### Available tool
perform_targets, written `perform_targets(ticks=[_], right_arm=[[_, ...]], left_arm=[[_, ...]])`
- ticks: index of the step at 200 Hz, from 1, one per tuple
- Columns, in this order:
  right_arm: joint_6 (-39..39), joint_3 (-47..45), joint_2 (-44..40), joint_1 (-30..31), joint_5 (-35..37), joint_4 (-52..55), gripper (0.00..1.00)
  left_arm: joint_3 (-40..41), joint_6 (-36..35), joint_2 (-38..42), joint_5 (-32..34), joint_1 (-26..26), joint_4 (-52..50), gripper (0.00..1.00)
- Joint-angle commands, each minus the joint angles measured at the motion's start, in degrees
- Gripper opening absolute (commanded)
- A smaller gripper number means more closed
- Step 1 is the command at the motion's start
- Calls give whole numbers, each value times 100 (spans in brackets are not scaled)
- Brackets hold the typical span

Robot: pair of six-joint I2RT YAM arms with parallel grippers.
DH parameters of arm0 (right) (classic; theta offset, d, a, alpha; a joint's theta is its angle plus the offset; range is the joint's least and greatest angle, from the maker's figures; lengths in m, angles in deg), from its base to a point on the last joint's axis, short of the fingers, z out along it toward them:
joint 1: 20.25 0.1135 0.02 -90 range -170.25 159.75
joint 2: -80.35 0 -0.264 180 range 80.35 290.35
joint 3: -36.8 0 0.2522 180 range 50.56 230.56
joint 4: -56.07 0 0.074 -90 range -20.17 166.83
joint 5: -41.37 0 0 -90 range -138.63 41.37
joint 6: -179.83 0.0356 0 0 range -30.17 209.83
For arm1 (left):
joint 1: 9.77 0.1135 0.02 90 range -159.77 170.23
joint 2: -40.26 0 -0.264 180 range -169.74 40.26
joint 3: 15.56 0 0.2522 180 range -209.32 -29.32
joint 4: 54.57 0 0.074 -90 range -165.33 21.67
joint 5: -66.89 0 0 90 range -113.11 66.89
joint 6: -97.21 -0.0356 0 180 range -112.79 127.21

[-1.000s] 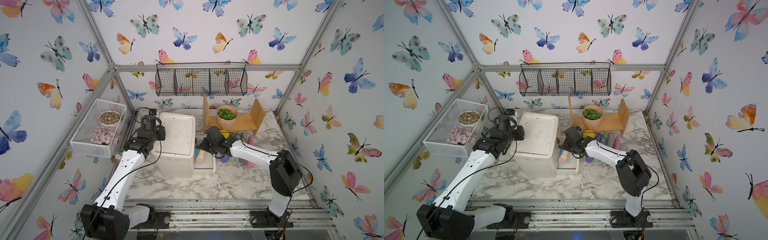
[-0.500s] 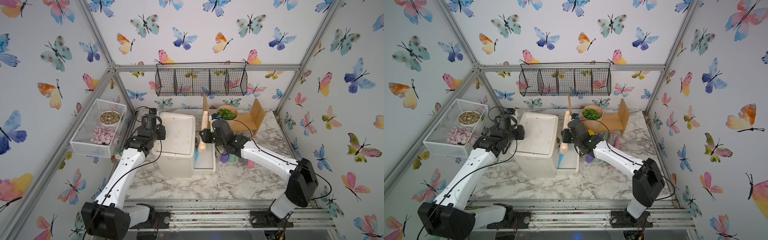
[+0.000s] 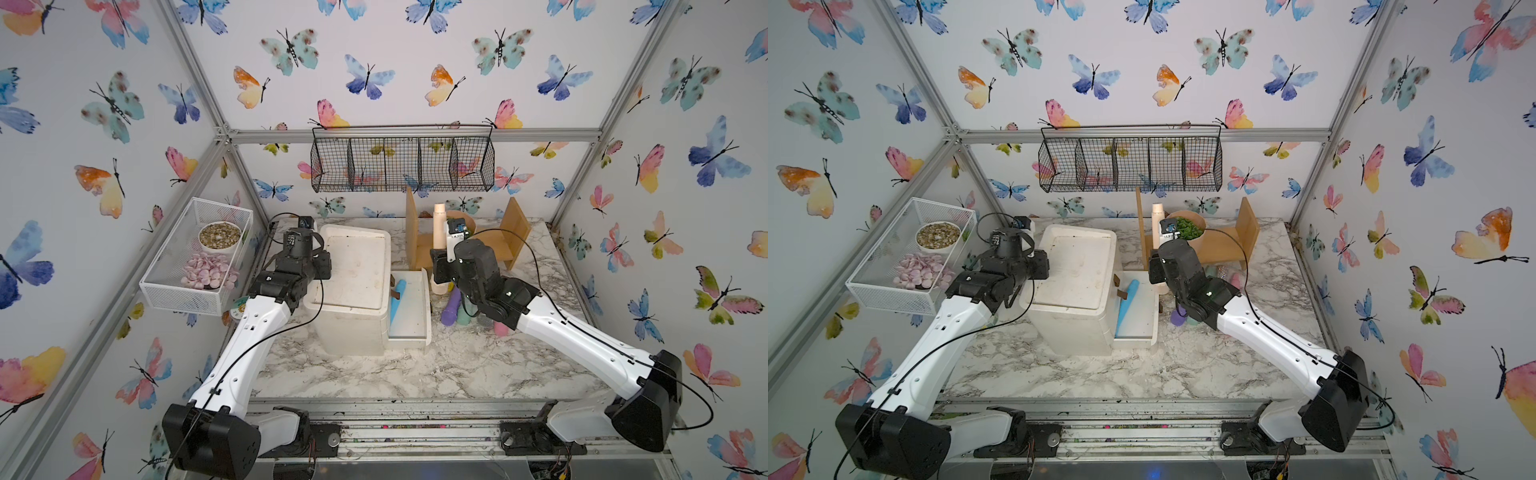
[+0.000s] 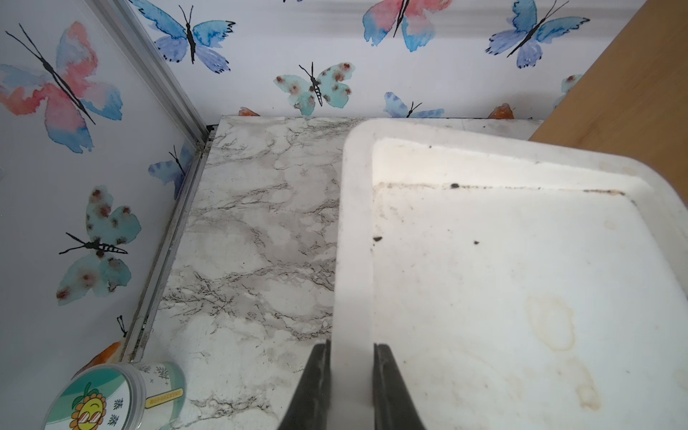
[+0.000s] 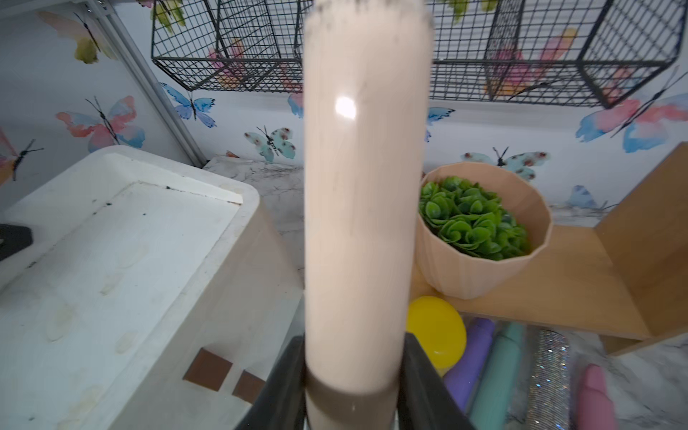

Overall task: Take the microphone out of the drawer
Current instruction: Place the microphone at the center of the board.

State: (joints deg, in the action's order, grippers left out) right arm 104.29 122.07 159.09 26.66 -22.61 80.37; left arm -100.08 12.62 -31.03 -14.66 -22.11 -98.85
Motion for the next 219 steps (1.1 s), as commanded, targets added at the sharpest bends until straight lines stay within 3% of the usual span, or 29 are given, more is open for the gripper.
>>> perform_targets(ticks=[1,36,114,184,219], right_arm=[[-623,-230,-244,-33,1111,55,15],[-640,-688,-567,-456,1395,246,15],[48,-1680,-1055,-2563,-60,760,12],[189,-1842,-160,-3954,-1163,1023,9],[176,-1779,483,-4294,-1417,828,9]], left_arm=[[5,329,-186,123,4,-301,0],[-8,344,-192,84,3,-305,0],[-60,265,-210,69,4,-305,0],[-62,233,-239,71,4,-288,0],[-52,197,-233,96,3,-279,0]])
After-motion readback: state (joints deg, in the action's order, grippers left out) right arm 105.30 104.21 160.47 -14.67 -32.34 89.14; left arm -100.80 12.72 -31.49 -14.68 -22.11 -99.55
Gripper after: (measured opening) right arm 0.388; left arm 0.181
